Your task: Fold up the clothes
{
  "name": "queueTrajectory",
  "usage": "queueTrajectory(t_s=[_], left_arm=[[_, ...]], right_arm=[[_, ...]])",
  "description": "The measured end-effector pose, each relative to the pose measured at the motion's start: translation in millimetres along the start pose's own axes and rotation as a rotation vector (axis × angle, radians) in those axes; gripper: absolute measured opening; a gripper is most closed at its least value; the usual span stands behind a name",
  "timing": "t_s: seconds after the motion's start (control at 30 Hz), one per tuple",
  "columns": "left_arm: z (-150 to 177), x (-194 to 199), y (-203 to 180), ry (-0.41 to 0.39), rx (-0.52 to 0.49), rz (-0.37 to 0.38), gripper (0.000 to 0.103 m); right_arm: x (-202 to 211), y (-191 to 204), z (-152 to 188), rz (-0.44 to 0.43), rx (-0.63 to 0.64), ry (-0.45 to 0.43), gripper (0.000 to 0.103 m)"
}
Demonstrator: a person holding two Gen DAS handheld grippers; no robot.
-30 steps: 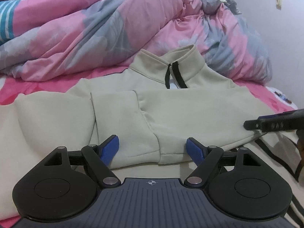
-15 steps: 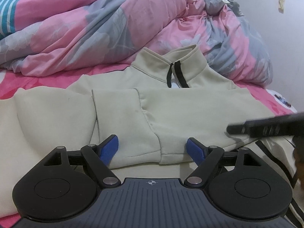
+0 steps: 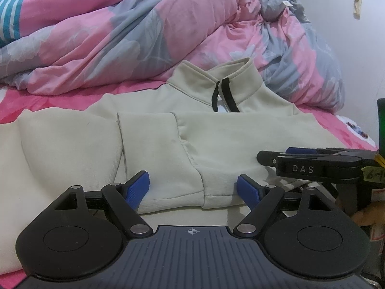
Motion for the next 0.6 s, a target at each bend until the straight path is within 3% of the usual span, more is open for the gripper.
queueTrajectory(t_s=[0.6], left_arm=[[2.0,-2.1,-3.2,0.012,-0.018,0.001,0.092]], right_arm=[[-1.3,1.4,1.3,-0.004,-0.003,-0.024,0.064]])
Point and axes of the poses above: each gripper's, at about its wrist camera, not at the fingertips, and x roughly against the way its jaws point, y to its left, z to its underside, the point moved 9 cm from there along -x, roughly the way its jaws point, and after that the axes turned 13 degrees about z, right-handed, at the moved point
